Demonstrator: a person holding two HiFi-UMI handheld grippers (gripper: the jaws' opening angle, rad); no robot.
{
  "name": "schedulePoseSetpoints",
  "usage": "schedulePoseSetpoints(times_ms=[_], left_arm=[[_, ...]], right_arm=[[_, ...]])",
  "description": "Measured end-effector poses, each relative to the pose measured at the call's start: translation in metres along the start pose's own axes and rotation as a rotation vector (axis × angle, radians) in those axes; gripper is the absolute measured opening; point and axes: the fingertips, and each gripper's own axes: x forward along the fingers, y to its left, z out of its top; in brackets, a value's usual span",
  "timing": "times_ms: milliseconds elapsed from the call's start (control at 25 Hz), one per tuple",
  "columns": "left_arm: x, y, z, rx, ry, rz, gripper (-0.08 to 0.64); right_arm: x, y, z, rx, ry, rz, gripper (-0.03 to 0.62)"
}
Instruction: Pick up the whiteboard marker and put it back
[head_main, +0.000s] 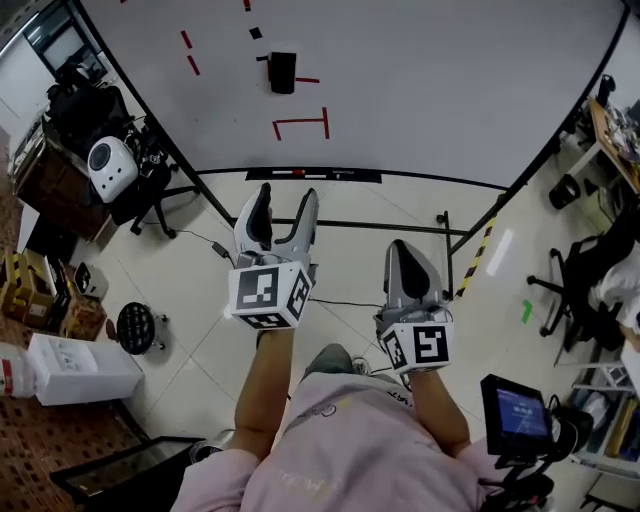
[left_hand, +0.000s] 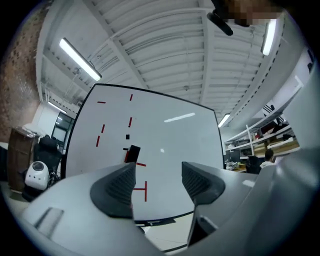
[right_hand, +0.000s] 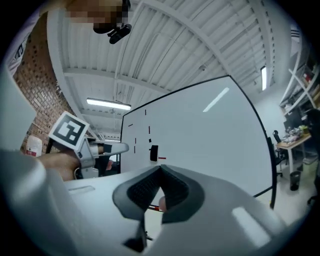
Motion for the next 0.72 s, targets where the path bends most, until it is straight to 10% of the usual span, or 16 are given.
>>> schedulePoseSetpoints(times_ms=[440, 720], left_arm=[[0.245, 0.102, -0.01, 0.147, 0.001, 0.045, 0.43], [0.304, 0.127, -0.037, 0.134, 0.027, 0.048, 0.459]], right_arm=[[0.182, -0.031, -0.03, -0.052, 0.041, -0.014, 0.003], [0.227, -0.055, -0.05, -0.071, 0.096, -0.085, 0.003]])
